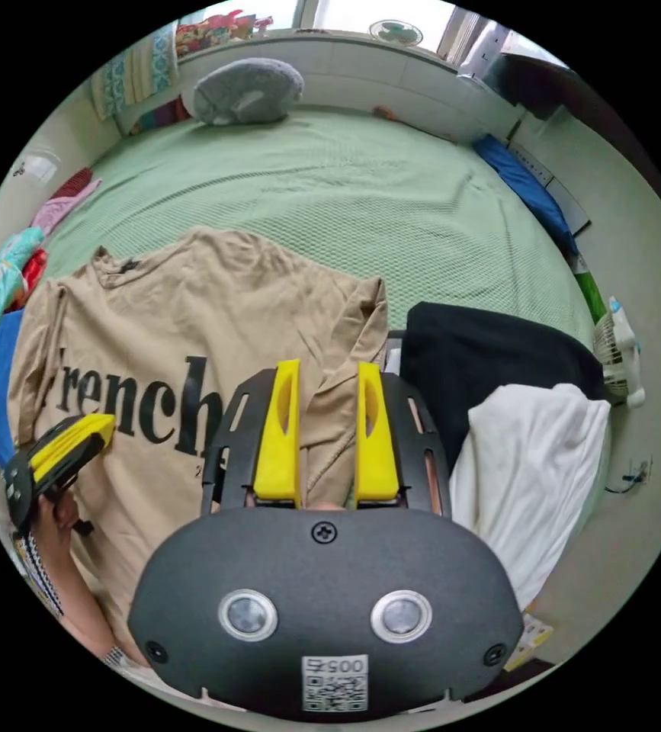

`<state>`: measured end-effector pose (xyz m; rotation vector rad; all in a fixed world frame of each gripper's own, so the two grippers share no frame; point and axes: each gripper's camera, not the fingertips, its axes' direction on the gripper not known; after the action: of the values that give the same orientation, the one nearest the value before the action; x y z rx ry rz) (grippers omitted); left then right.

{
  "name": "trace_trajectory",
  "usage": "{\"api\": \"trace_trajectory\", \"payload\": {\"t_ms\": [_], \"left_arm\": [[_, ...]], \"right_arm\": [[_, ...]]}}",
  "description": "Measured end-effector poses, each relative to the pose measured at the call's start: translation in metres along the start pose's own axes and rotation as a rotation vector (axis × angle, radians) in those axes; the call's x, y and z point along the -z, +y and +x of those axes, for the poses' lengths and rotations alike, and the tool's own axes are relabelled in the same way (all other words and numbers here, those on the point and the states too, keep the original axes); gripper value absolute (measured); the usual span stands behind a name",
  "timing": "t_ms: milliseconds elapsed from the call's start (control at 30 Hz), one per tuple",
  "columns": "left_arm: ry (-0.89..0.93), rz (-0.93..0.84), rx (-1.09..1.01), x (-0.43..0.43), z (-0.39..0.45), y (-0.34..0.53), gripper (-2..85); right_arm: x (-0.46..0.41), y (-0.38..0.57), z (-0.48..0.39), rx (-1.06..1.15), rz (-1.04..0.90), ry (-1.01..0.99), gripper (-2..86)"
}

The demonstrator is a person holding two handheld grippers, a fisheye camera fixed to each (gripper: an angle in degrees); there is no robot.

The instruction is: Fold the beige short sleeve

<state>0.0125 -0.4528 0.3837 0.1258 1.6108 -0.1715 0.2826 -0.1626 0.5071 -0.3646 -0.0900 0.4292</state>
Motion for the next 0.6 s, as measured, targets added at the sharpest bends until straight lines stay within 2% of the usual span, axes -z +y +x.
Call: {"api": "trace_trajectory", "payload": {"t_ms": [200,333,433,600], "left_arm": [[0.018,-0.002,0.017,-0.008,-0.005,-0.003,-0.6],[0.001,0.0,0.004,-0.011,-0.005,-0.004,-0.6],[0.005,0.0,0.011,-0.014,-0.007,-0.005,-0.6],[0.009,0.001,0.011,-0.018,-0.011,-0.007,-0.6]], "right_arm": [[0.0,0.002,0.027,-0.121,0.02,-0.096,-0.8],[0.012,0.009,0.042,-0.138,0.054,-0.149,-1.3],[0.034,0.017,0.039,-0.086,0.128,-0.203,-1.3],[0.064,0.031,0.0,0.134,0.216,-0.296,-1.2]]}}
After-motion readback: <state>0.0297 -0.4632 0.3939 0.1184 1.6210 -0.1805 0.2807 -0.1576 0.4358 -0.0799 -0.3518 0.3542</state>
